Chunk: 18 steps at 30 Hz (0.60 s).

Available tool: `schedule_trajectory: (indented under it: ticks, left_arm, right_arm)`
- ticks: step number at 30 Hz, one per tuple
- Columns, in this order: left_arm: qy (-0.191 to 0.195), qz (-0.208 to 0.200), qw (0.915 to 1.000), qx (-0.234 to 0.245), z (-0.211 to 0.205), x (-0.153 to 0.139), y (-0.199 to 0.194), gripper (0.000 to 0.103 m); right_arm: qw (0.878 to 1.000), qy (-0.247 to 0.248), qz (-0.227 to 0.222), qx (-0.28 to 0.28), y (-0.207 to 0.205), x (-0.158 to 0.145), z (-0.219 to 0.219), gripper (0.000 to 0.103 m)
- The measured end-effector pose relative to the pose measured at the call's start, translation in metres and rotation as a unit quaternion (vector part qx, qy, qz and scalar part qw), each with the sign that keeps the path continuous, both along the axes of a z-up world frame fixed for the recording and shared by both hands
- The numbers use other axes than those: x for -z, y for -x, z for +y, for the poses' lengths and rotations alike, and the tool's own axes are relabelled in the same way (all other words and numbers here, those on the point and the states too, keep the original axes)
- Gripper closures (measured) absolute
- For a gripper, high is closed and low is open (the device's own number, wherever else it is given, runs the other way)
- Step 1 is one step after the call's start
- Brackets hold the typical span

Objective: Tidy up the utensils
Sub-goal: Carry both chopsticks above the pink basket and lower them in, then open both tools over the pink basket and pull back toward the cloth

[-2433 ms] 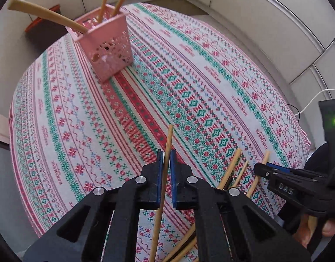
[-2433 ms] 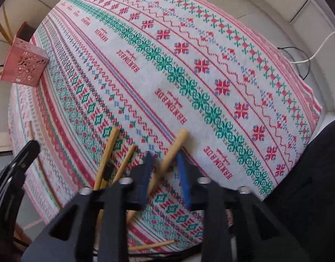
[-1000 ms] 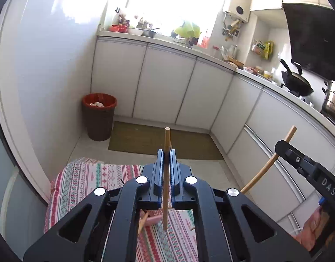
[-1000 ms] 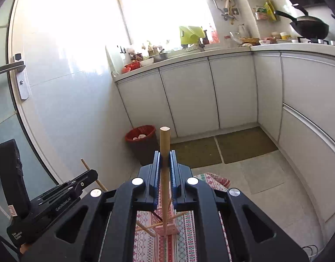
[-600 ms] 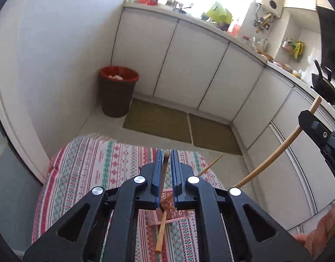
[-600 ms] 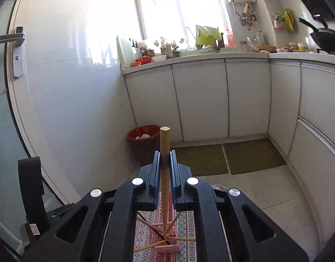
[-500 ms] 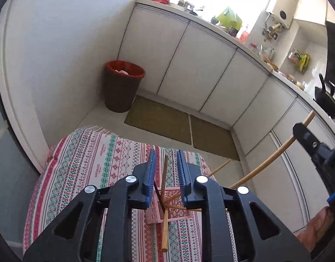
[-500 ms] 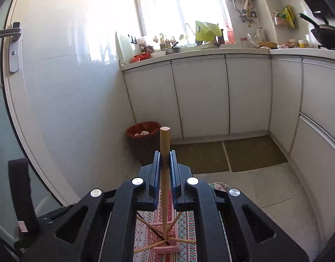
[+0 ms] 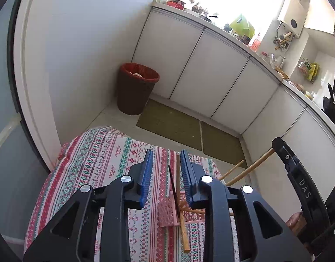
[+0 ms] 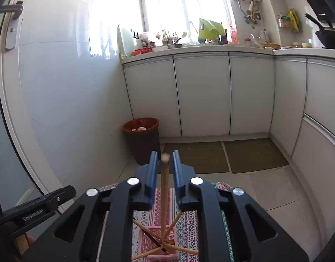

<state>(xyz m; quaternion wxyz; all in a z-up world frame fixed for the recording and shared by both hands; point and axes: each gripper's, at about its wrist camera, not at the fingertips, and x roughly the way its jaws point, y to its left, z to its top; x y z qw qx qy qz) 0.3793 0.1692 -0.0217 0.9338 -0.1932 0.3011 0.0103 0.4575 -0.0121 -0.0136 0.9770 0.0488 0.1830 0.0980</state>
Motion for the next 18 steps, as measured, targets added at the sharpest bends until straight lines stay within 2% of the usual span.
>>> schedule_trajectory:
  ticks: [4,10,12,16,18]
  left_arm:
    - [-0.037,-0.020,0.9991,-0.006,-0.007,-0.006,0.012,0.075]
    - [-0.053,-0.031,0.9981,0.004,-0.020,-0.015,0.034,0.068]
    - [-0.061,-0.031,0.9976,0.005,-0.025,-0.017,0.045,0.065]
    - [-0.076,-0.030,0.9966,0.006,-0.033,-0.018,0.071,0.053]
    - [-0.081,-0.025,0.9964,0.005,-0.035,-0.016,0.083,0.048]
  right_arm:
    - [1.000,0.011,0.014,0.016,0.003,0.004,-0.002,0.071]
    - [0.999,0.029,0.020,0.028,0.034,-0.004,-0.009,0.065]
    - [0.999,0.032,0.026,0.034,0.047,-0.004,-0.013,0.055]
    - [0.997,0.035,0.038,0.050,0.073,-0.002,-0.023,0.045]
    - [0.996,0.034,0.049,0.061,0.086,0.001,-0.029,0.033]
